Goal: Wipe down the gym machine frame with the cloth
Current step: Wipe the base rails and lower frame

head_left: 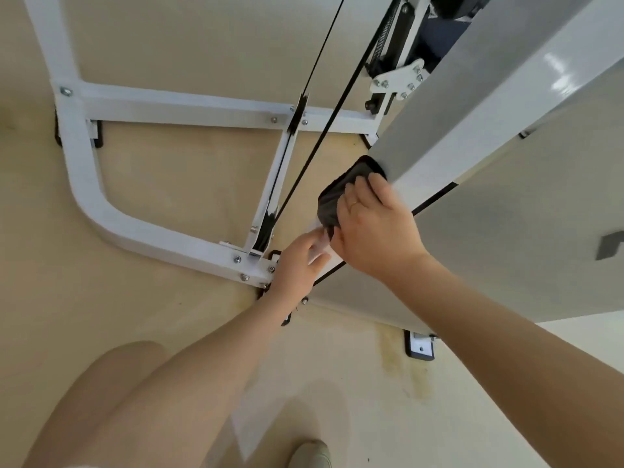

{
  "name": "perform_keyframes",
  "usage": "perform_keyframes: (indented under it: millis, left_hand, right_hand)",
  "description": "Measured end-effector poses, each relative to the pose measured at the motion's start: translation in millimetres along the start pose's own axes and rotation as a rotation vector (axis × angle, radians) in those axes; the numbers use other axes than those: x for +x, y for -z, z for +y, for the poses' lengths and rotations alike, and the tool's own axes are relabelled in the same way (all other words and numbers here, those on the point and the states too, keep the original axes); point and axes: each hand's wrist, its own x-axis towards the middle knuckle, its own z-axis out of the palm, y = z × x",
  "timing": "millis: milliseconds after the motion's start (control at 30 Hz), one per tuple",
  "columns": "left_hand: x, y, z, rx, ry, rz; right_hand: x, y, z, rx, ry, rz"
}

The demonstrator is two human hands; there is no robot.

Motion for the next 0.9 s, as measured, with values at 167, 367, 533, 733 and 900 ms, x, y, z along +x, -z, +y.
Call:
perform_keyframes:
  millis: [167,367,533,733,900]
  left_hand:
    - [2,9,-3,0.054,0.058,-0.041]
    - [1,10,-3,0.025,0.015,0.004]
    - [-1,15,-13,0.024,0.055,0.004]
    - [-2,14,-12,0.069,-0.015,0.000]
    - [-4,12,-14,0.000,0.041,-0.027]
  right_hand:
    - [-11,6,49,0.002,-0.186,0.321]
    - [-14,-4,23,-0.075,-0.158,0.113]
    - [-11,-30,-44,-0.129,0.121,-0.127]
    - [-3,-33,-14,0.012,0.087,0.108]
    - [4,-17,13,0.045,-0.055,0.234]
